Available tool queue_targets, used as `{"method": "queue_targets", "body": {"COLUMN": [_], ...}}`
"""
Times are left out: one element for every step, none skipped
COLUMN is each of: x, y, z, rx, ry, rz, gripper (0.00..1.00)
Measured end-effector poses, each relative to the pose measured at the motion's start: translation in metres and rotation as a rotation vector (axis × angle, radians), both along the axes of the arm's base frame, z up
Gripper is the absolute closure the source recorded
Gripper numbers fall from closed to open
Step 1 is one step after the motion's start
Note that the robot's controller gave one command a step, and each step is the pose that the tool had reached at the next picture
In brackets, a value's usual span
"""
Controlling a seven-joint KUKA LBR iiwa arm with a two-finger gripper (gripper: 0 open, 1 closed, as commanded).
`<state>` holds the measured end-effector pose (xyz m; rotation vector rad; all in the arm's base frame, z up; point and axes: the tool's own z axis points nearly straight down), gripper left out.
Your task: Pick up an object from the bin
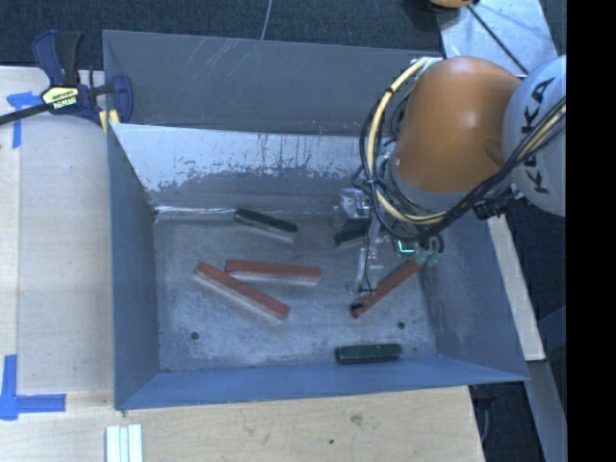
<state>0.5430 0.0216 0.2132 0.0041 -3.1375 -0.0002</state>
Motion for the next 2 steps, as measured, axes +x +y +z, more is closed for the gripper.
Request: {"method": "queue_targets", "body": {"x": [0.0017, 0.0030], "y": [-0.0001, -0.0001], "z": [0.0038, 0.0025], "rx": [0.000, 0.000], "ry": [-0.008, -0.009], "rz": [-0.001, 0.001], "gripper": [0.00, 0.00]}}
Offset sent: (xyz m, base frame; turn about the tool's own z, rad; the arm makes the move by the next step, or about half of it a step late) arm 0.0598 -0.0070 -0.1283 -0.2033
